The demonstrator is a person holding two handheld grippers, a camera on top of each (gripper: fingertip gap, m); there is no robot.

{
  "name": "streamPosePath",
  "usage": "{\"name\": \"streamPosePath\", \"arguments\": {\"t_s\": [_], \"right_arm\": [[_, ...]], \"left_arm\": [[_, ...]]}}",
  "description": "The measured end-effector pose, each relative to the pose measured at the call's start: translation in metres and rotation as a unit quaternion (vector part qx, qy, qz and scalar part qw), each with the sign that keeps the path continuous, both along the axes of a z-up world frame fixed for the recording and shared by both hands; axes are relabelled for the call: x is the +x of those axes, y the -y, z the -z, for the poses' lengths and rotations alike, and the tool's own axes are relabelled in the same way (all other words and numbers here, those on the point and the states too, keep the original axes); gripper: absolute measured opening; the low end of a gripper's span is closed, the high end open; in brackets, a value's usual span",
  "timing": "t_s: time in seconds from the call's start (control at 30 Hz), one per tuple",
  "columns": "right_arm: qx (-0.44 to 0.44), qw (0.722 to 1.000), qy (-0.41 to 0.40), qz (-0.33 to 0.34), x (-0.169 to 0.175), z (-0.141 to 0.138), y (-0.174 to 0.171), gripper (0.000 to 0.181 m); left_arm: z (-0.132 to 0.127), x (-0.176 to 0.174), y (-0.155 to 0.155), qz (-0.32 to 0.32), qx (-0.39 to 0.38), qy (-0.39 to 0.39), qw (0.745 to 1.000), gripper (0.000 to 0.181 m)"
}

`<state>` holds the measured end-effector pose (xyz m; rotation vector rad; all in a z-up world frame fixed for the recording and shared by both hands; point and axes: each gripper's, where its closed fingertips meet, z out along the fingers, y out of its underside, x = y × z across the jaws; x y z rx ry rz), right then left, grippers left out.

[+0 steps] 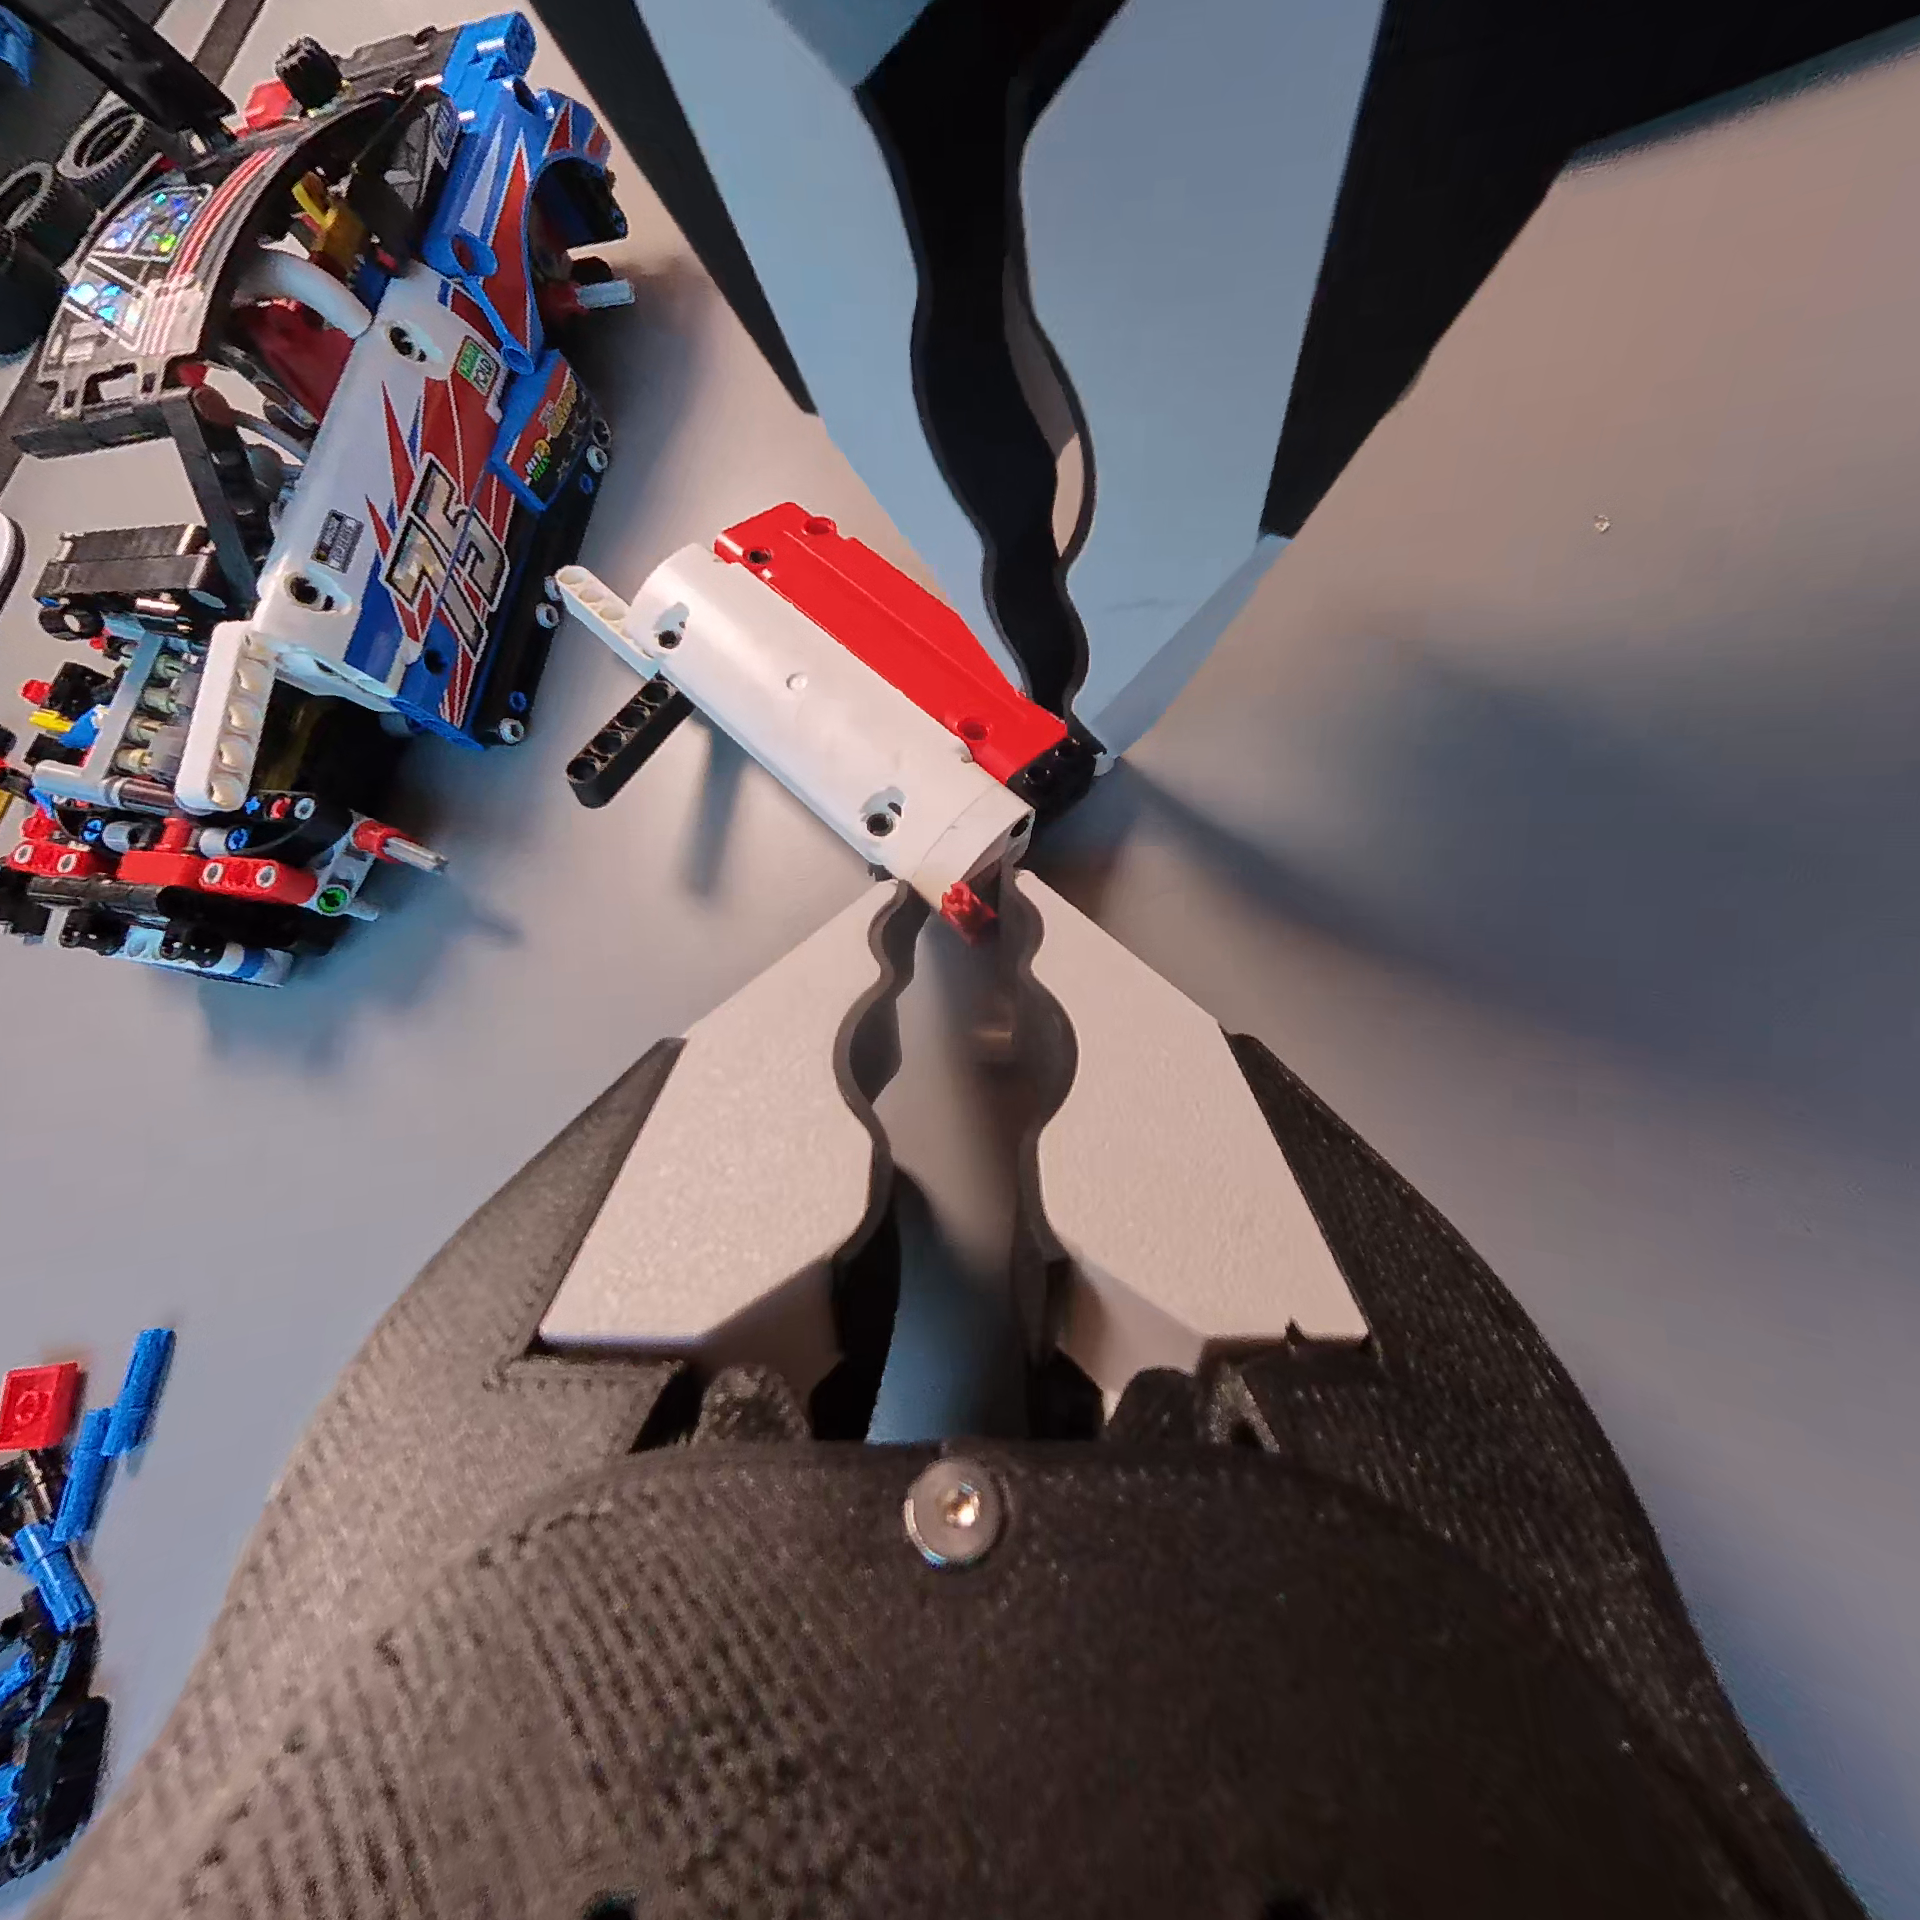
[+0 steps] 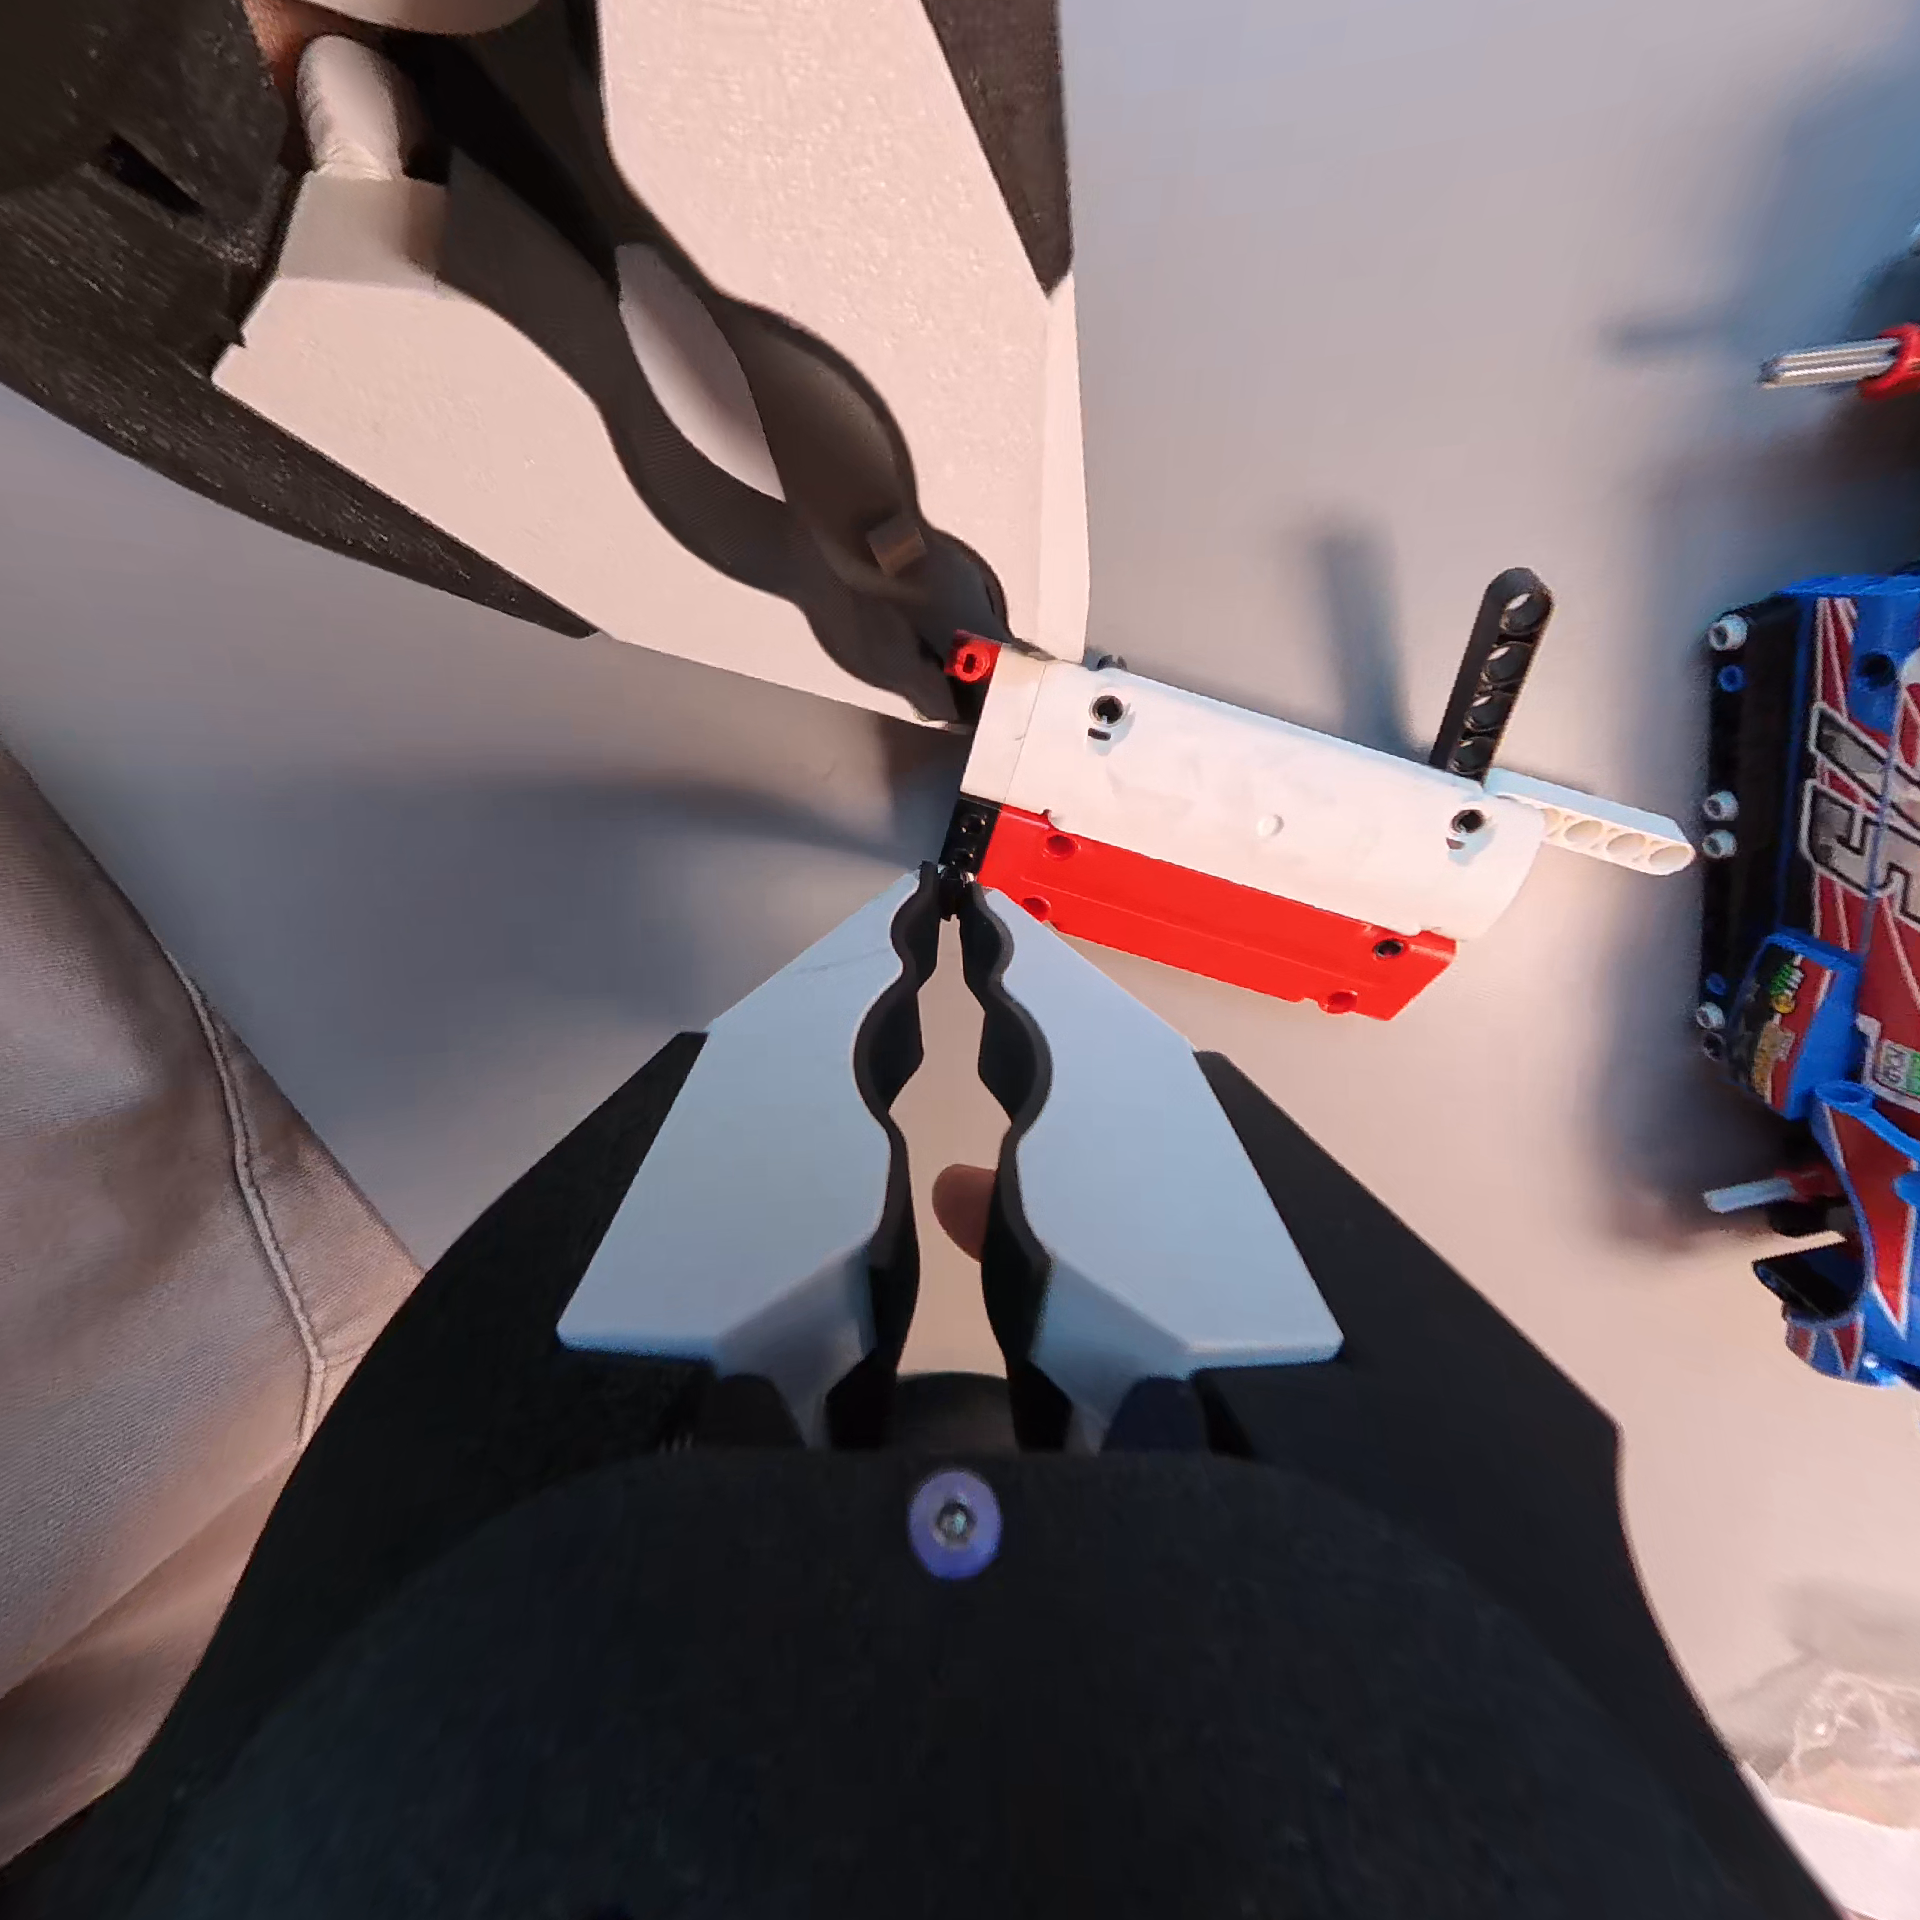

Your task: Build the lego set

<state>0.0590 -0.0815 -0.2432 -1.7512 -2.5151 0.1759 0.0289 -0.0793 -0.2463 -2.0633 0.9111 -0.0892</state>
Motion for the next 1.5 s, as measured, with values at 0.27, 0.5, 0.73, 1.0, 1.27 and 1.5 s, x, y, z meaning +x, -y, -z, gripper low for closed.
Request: {"name": "streamPosePath", "arguments": {"t_s": [0.27,0.5,0.73,1.0,1.27,1.5], "right_arm": [[-0.012,1.000,0.024,0.000,0.001,0.003,-0.001,0.001],[-0.039,0.998,-0.045,0.011,0.002,0.000,0.006,0.020],[-0.027,0.991,-0.134,0.005,0.003,-0.007,0.005,0.019],[-0.015,0.988,-0.153,0.030,0.030,0.000,-0.014,0.021],[0.030,0.962,-0.273,-0.017,0.001,-0.010,-0.013,0.027],[0.002,0.965,-0.263,0.019,0.020,-0.008,-0.032,0.027]], "left_arm": [[0.000,0.000,0.000,0.005,-0.001,0.003,1.000,0.014],[-0.001,-0.003,0.001,-0.004,-0.007,0.012,1.000,0.013],[0.000,-0.003,0.001,-0.004,-0.009,0.017,1.000,0.013],[0.000,-0.007,0.000,-0.007,-0.012,0.023,1.000,0.012],[-0.001,-0.010,-0.001,-0.001,-0.011,0.024,1.000,0.017],[-0.011,-0.006,0.001,0.038,0.019,0.024,0.999,0.025]]}}
